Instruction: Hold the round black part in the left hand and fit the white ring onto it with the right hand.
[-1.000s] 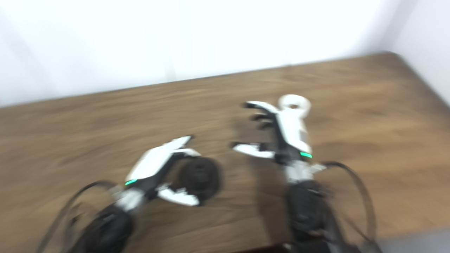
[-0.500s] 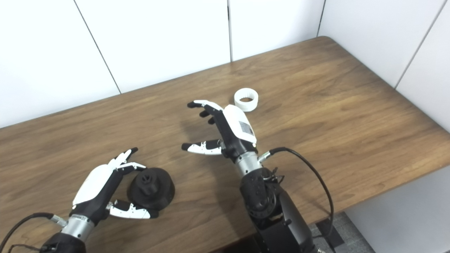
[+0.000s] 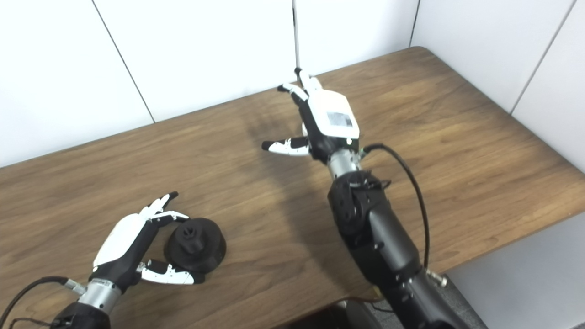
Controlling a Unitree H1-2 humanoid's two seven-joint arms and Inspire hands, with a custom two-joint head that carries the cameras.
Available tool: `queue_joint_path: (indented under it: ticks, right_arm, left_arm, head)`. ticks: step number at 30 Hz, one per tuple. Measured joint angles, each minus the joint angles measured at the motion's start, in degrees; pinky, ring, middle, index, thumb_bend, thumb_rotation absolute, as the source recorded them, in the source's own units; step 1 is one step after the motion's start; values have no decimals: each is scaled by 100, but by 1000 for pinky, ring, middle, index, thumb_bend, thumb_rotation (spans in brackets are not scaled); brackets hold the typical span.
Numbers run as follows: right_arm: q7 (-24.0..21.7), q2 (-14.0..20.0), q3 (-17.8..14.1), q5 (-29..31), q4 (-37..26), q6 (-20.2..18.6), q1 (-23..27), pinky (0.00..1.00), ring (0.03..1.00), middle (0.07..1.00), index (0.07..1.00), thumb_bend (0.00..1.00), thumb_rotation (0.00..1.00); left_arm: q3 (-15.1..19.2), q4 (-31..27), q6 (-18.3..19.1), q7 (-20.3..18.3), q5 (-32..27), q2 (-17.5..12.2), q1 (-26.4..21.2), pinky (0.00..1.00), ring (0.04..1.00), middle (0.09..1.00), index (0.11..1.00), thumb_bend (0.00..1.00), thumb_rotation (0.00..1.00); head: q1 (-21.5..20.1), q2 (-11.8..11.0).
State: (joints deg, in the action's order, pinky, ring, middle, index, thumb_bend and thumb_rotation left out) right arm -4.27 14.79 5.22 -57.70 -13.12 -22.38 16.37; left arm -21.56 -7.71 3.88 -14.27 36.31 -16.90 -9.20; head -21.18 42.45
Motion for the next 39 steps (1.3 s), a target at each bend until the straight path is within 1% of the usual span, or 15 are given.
queue_joint_path:
  ticks: [3, 7, 9, 12, 15, 18, 22, 26, 28, 33, 37, 39]
  right_arm:
    - [-29, 236, -62, 7, 289, -12, 207, 927, 983, 1000, 855, 877, 454]
    - [-87, 425, -103, 14, 486, -83, 366, 900, 974, 1000, 861, 902, 487]
    - [-209, 444, -99, 19, 611, -158, 398, 862, 967, 1000, 865, 919, 513]
    - [-447, 510, -45, 38, 808, -232, 399, 849, 972, 1000, 881, 956, 571]
    - [-651, 611, -1, 78, 991, -317, 431, 814, 959, 1000, 889, 986, 601]
    - [-704, 665, 17, 106, 1160, -372, 471, 835, 965, 1000, 899, 1000, 627]
    - [-925, 679, 51, 127, 1343, -405, 535, 841, 968, 1000, 893, 1000, 660]
    - [-1229, 762, 138, 200, 1371, -411, 547, 856, 976, 1000, 884, 1000, 674]
    - [-1310, 805, 169, 207, 1401, -411, 550, 857, 978, 1000, 873, 1000, 664]
    - [-1354, 815, 199, 218, 1544, -411, 549, 869, 982, 1000, 871, 1000, 590]
    - [-1354, 817, 248, 235, 1553, -411, 549, 879, 984, 1000, 859, 970, 541]
    - [-1353, 817, 256, 241, 1567, -411, 549, 901, 983, 1000, 842, 930, 486]
  left_arm:
    - [7, -2, 18, -20, 3, 21, 2, 1000, 1000, 1000, 599, 974, 283]
    - [27, -3, 31, -61, 3, 36, 1, 1000, 1000, 1000, 601, 978, 276]
    - [42, -2, 32, -84, 3, 38, 1, 1000, 1000, 1000, 601, 981, 276]
    - [53, -2, 24, -95, 3, 46, 1, 1000, 1000, 1000, 600, 978, 277]
    - [63, -2, 11, -95, 8, 46, 1, 1000, 1000, 1000, 599, 978, 284]
    - [76, -2, 11, -105, 15, 49, 1, 1000, 1000, 1000, 601, 975, 286]
    - [102, -2, 14, -130, 19, 56, 1, 1000, 1000, 1000, 600, 975, 290]
    - [122, -3, 21, -138, 29, 59, 1, 1000, 1000, 1000, 600, 975, 289]
    - [129, -5, 33, -147, 46, 66, 1, 1000, 1000, 1000, 600, 977, 291]
    - [157, -16, 48, -155, 112, 84, 1, 1000, 1000, 1000, 594, 980, 289]
    - [179, -15, 32, -156, 116, 83, 2, 1000, 1000, 1000, 593, 986, 298]
    - [190, -15, 19, -156, 115, 83, 2, 1000, 1000, 1000, 594, 985, 290]
  head:
    - [26, 0]
    - [62, 0]
    - [70, 9]
    - [97, 9]
    - [106, 9]
    - [132, 18]
    - [176, 35]
    - [185, 35]
    - [202, 35]
    - [202, 35]
    - [229, 44]
    - [229, 44]
